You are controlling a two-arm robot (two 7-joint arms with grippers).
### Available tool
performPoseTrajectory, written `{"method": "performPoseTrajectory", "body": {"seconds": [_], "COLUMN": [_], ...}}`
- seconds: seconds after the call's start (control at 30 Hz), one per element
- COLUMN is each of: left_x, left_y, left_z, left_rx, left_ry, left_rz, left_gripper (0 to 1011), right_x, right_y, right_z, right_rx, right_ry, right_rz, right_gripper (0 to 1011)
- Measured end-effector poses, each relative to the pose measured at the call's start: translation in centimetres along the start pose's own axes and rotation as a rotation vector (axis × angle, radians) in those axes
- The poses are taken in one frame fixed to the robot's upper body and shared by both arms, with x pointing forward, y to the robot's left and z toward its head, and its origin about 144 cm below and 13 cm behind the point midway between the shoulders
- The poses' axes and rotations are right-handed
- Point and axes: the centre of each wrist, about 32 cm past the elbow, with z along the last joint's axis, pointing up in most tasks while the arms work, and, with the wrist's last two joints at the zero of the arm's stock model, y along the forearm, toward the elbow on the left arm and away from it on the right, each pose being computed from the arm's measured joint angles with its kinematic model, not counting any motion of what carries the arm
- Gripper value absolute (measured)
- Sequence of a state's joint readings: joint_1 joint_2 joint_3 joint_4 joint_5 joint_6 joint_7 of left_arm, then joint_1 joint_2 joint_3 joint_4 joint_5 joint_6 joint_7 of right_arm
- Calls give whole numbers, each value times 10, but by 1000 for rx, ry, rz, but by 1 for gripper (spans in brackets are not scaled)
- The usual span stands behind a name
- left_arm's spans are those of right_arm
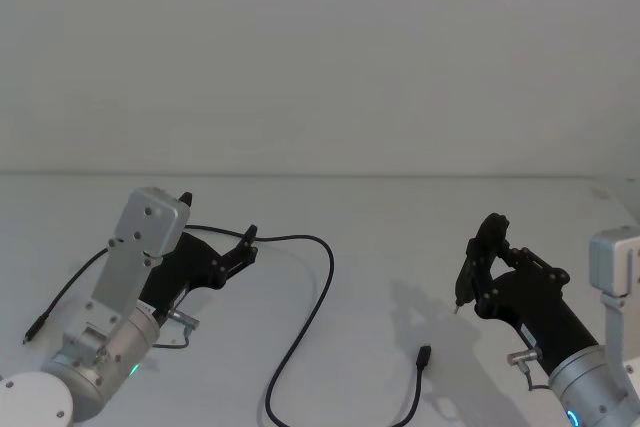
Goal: Pick up the data cable with the one hand.
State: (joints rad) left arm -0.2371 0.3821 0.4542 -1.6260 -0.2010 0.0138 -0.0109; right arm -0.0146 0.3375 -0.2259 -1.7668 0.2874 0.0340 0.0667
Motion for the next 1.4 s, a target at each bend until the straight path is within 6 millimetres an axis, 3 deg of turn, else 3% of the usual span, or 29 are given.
{"method": "performPoseTrajectory", "body": {"seconds": [0.63, 1.4], "left_x": [2, 18], "left_y": [0, 25], "left_z": [1, 18], "left_rx": [11, 51], "left_ry": [-8, -25], "left_rz": [-48, -368], "left_gripper": [1001, 1001], "right_x": [0, 0], "right_y": [0, 0], "right_z": [0, 0], "right_rx": [0, 0], "right_ry": [0, 0], "right_rz": [0, 0], "right_gripper": [279, 279]}}
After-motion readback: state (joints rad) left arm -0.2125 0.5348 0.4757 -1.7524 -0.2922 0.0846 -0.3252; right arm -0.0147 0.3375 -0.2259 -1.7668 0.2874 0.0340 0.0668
